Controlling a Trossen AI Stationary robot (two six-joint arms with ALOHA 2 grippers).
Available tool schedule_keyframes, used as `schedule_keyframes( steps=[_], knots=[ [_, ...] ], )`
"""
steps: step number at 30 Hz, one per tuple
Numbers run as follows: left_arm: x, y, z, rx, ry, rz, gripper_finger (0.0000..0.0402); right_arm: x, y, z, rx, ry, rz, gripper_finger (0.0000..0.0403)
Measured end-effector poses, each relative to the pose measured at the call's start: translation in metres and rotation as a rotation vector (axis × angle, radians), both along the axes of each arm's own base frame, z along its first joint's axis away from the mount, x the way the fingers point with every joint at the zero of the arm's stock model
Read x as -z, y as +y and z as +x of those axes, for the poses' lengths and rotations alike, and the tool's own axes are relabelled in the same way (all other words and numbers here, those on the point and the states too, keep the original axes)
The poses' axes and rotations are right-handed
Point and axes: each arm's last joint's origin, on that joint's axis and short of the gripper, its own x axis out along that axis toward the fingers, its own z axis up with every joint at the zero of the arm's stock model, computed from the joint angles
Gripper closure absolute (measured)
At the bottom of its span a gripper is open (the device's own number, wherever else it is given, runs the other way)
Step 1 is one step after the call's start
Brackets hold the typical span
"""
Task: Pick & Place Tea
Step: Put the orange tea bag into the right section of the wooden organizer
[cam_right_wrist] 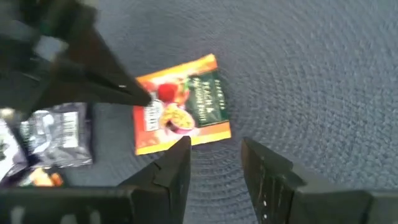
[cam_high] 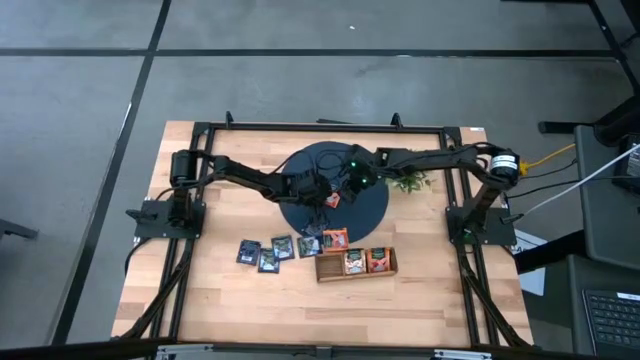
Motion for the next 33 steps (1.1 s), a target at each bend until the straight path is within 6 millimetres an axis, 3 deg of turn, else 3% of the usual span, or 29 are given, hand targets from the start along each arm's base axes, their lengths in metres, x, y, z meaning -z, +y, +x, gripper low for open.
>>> schedule_keyframes(
  steps=[15, 33],
  knots=[
    [0.005, -0.001, 0.000, 0.011, 0.014, -0.017, 0.0399, 0.037, -0.019, 0.005, 0.056, 0.030, 0.143, 0.0260],
    [0.004, -0.001, 0.002, 0.008, -0.020, -0.025, 0.0400, 0.042, -0.020, 0.011, 0.058, -0.028, 0.211, 0.0276]
  ],
)
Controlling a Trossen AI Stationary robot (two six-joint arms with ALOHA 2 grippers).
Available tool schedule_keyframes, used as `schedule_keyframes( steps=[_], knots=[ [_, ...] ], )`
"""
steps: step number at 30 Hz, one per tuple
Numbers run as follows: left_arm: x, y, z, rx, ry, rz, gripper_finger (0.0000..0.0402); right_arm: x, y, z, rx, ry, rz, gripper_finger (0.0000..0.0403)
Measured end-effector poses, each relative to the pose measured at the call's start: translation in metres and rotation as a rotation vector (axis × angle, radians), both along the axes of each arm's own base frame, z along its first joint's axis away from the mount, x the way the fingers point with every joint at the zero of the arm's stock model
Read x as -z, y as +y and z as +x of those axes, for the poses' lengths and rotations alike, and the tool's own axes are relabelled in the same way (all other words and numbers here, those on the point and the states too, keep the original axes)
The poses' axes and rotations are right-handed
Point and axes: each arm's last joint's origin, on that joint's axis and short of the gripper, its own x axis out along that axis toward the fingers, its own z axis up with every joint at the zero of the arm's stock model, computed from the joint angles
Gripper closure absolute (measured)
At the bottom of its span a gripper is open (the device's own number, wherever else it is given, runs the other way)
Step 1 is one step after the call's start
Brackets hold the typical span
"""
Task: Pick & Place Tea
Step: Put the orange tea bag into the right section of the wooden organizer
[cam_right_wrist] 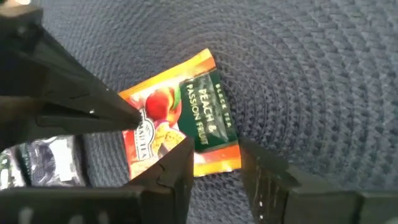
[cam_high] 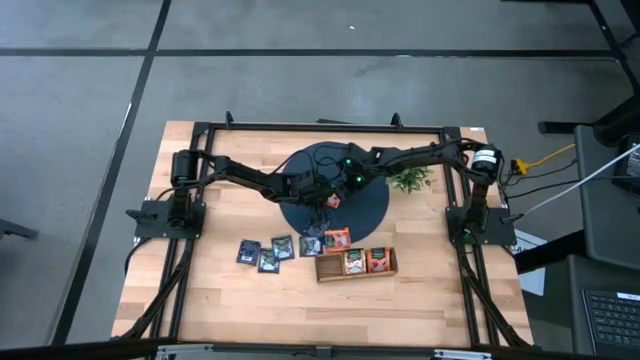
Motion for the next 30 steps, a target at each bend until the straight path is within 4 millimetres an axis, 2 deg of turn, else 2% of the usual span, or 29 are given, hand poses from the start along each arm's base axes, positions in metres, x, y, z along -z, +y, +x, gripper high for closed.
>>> schedule_keyframes(
  steps=[8, 15, 22, 30],
  knots=[
    [0.000, 0.000, 0.001, -0.010, -0.007, -0.010, 0.0400, 0.007, 0.000, 0.001, -0.018, 0.017, -0.011, 0.0327],
    [0.000, 0.000, 0.000, -0.017, -0.009, -0.015, 0.0398, 0.008, -0.001, 0.001, -0.043, 0.021, -0.028, 0.0392],
    [-0.006, -0.002, -0.001, 0.024, -0.020, -0.078, 0.0398, 0.009, 0.001, 0.001, -0.072, 0.017, -0.029, 0.0397],
    [-0.030, -0.006, -0.014, 0.019, 0.006, -0.105, 0.0387, 0.003, 0.001, -0.001, -0.112, 0.010, -0.072, 0.0399]
  ],
)
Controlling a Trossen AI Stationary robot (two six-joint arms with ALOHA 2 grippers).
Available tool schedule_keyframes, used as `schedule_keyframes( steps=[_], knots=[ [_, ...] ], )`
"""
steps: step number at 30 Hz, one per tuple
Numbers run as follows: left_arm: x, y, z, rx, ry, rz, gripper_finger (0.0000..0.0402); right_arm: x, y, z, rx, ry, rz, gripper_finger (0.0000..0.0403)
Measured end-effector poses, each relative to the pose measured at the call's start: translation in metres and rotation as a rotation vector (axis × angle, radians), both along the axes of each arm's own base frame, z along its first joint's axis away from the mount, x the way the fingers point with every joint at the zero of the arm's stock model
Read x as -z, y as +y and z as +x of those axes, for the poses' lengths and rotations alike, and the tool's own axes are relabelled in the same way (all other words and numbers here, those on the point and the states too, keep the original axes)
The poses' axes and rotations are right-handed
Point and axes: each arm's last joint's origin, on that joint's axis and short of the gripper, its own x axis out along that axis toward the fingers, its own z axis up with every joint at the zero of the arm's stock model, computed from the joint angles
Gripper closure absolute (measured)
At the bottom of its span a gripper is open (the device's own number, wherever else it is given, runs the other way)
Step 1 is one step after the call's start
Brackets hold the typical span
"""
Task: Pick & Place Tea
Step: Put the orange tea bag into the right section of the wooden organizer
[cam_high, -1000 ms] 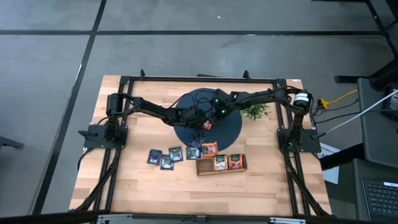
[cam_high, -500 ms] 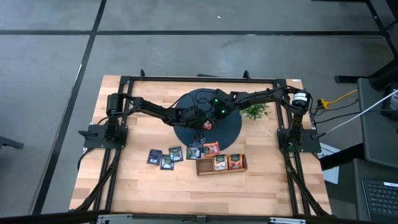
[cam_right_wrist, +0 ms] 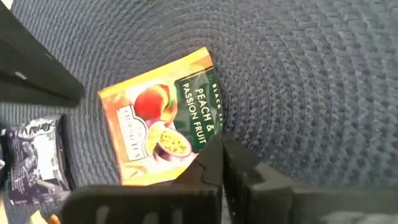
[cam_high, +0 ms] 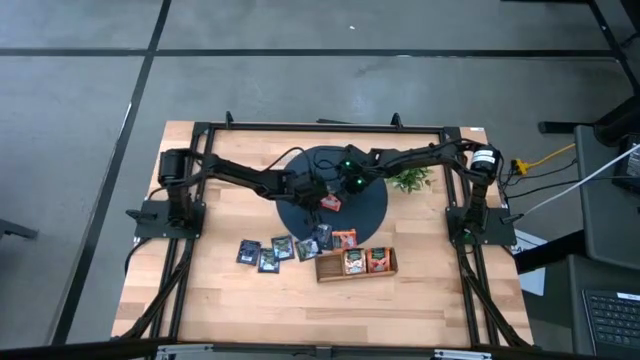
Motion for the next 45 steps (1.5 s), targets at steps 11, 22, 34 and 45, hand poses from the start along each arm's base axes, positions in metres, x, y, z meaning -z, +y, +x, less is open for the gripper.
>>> schedule_keyframes(
  steps=[11, 22, 34, 45],
  knots=[
    [-0.017, -0.015, -0.009, 0.026, 0.037, 0.017, 0.0391, -0.030, 0.005, -0.006, -0.093, -0.084, 0.044, 0.0401],
    [-0.014, -0.025, -0.013, 0.040, 0.100, 0.035, 0.0388, -0.099, 0.024, -0.032, -0.240, -0.256, 0.149, 0.0402],
    [-0.009, -0.025, -0.016, 0.011, 0.094, 0.046, 0.0389, -0.159, 0.081, -0.084, -0.388, -0.247, 0.130, 0.0402],
    [-0.008, -0.027, -0.016, 0.002, 0.095, 0.036, 0.0395, -0.149, 0.142, -0.103, -0.565, -0.156, 0.152, 0.0402]
  ],
)
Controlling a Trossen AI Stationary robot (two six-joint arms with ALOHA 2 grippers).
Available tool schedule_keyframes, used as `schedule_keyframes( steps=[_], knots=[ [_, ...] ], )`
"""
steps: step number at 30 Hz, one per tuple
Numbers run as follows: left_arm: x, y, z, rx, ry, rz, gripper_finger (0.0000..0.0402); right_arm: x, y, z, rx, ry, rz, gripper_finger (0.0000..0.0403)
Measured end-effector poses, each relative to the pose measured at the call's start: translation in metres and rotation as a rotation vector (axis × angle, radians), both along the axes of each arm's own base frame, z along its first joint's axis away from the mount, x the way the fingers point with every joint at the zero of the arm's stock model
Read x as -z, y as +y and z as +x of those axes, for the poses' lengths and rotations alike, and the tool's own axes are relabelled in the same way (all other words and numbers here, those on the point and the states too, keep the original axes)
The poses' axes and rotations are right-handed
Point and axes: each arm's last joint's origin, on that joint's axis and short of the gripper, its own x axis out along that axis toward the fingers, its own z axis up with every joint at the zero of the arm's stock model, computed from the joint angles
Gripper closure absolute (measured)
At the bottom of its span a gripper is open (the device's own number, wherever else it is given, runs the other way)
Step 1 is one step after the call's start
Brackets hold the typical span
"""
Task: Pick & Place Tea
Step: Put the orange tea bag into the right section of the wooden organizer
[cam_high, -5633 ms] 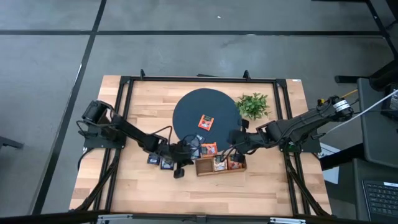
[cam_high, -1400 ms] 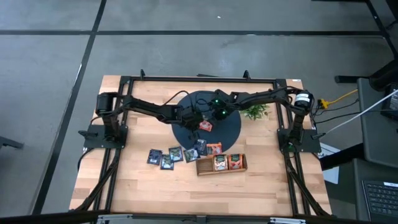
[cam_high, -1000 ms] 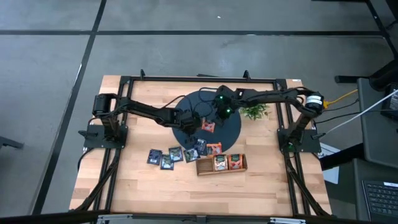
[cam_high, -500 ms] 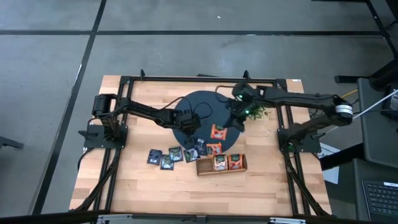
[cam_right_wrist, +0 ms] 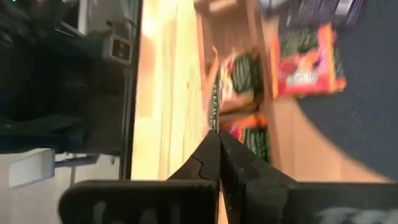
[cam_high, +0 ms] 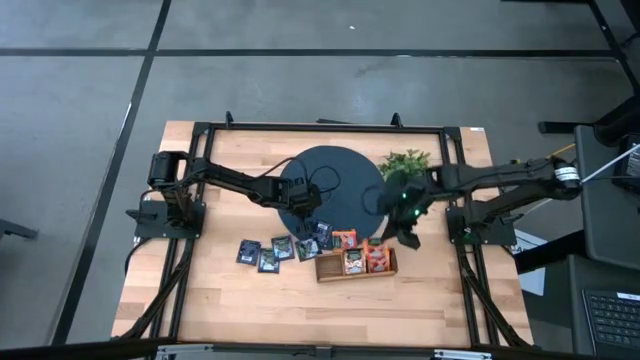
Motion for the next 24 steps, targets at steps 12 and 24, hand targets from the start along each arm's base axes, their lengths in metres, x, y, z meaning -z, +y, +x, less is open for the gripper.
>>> schedule_keyframes(
  steps=[12, 24],
  knots=[
    [-0.001, 0.000, 0.001, 0.000, -0.010, 0.002, 0.0394, 0.057, 0.023, -0.010, 0.037, 0.057, 0.003, 0.0402],
    [-0.001, 0.000, 0.002, 0.000, -0.024, 0.002, 0.0392, 0.083, 0.017, -0.022, 0.130, 0.137, -0.103, 0.0398]
  ],
)
